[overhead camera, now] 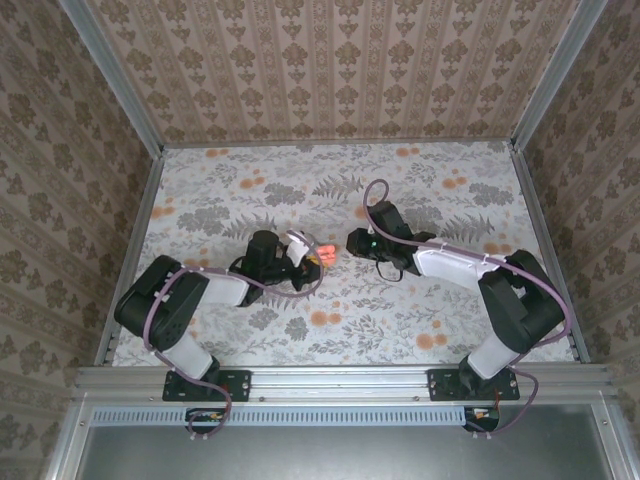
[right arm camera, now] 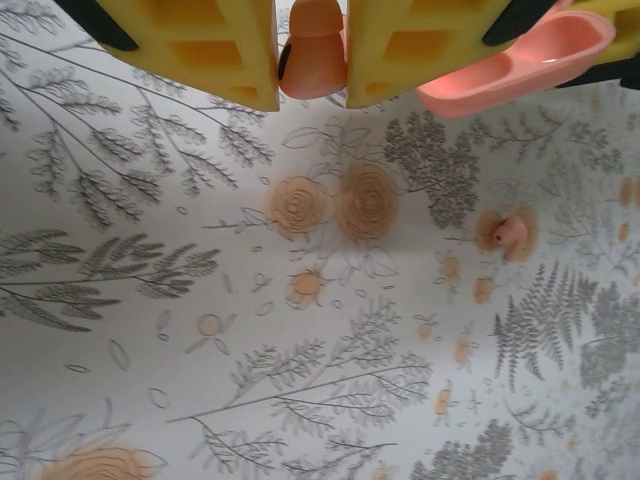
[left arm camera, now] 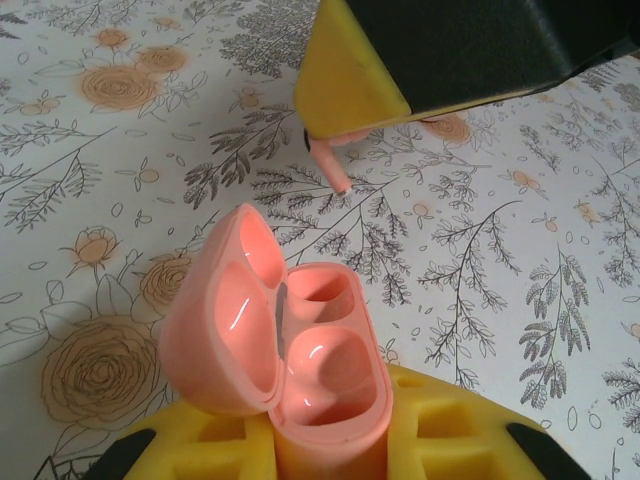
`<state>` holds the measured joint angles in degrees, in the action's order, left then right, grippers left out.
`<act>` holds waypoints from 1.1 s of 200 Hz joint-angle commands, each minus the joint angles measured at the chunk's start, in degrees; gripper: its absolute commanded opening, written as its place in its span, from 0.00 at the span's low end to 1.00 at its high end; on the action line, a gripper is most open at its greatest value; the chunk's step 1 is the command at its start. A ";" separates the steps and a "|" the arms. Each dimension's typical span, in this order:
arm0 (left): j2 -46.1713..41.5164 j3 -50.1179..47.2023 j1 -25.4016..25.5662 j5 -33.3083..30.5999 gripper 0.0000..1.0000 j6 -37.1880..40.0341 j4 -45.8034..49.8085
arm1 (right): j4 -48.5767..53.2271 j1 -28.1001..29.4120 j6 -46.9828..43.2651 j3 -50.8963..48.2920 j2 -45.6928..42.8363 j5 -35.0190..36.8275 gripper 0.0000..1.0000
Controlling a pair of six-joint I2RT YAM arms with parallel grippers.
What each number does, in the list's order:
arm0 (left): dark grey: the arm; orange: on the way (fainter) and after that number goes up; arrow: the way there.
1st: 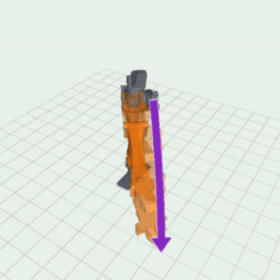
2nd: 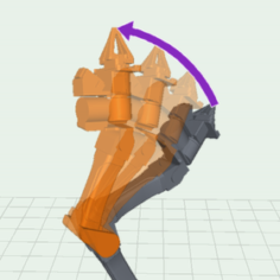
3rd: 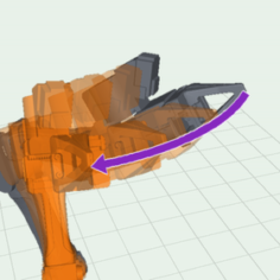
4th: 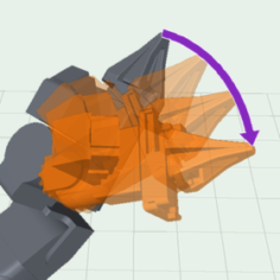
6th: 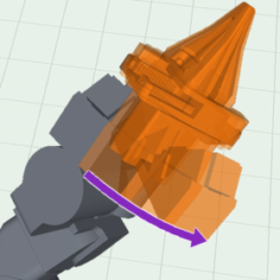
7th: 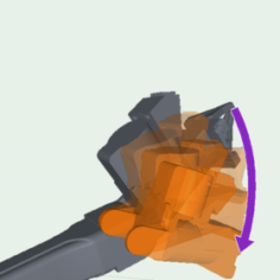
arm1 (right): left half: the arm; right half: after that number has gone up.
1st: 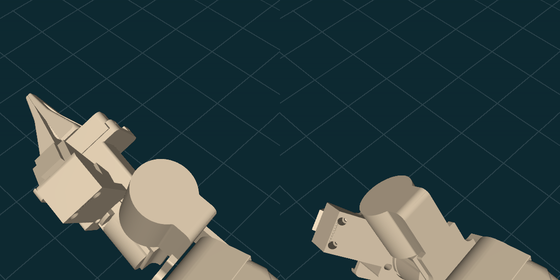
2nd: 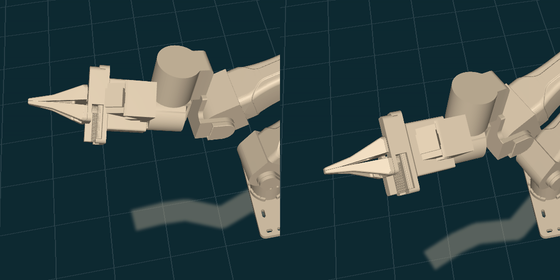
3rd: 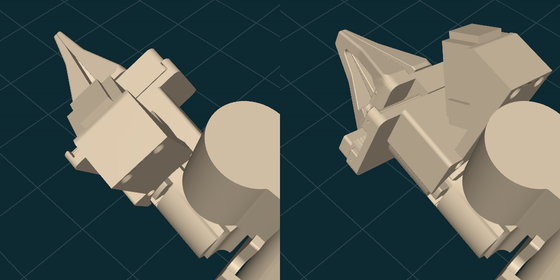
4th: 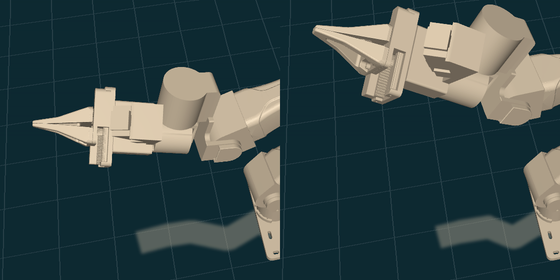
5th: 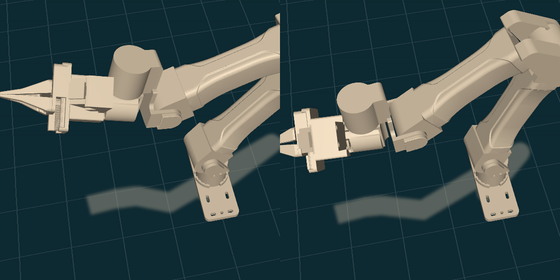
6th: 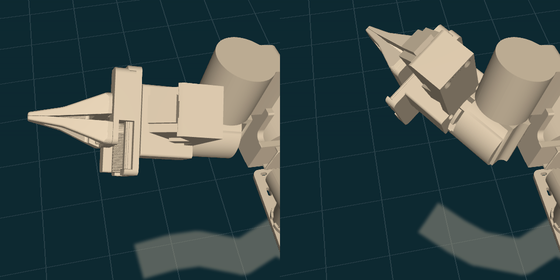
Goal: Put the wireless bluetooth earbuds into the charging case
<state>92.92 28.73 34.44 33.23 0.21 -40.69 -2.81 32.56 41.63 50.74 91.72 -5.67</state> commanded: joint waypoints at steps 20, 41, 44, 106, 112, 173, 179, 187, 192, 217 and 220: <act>1.37 1.77 0.42 1.22 0.18 -1.69 -4.69 | -7.33 2.02 0.28 -1.60 -2.34 1.80 0.22; 1.53 1.85 0.46 0.97 0.18 -2.40 -5.43 | -8.23 2.51 0.17 -1.71 -2.34 2.03 0.22; 1.53 1.78 0.46 0.88 0.18 -2.40 -5.45 | -8.35 2.56 0.19 -1.70 -2.34 1.99 0.22; 1.52 1.68 0.45 -0.71 0.18 -5.03 -8.21 | -8.67 3.58 0.12 -2.14 -2.20 2.19 0.22; 1.54 1.68 0.43 -0.76 0.18 -5.17 -8.44 | -8.54 3.65 0.12 -2.23 -2.31 2.39 0.22; 0.64 2.27 0.19 -1.30 0.18 -6.51 -9.23 | -7.96 4.62 -1.15 -2.75 -3.33 4.87 0.22; 0.63 2.27 0.19 -1.33 0.18 -6.78 -9.36 | -8.13 4.64 -1.32 -2.85 -3.47 4.97 0.22; 0.48 2.28 0.07 -1.54 0.18 -6.96 -9.57 | -8.33 4.86 -1.58 -3.01 -3.60 5.00 0.22; 0.38 2.38 0.10 -1.67 0.18 -7.12 -9.67 | -8.27 4.98 -1.76 -3.04 -3.74 5.10 0.22; -0.34 2.31 -0.17 -2.32 0.18 -7.52 -9.63 | -7.74 5.60 -2.60 -3.63 -4.64 6.48 0.22; -0.45 2.33 -0.24 -2.32 0.18 -7.50 -9.67 | -7.73 5.67 -2.67 -3.71 -4.82 6.68 0.22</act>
<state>94.02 29.43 34.46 31.66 -5.96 -47.22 -10.57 37.43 40.64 48.18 89.03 -1.63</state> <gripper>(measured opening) 0.205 0.218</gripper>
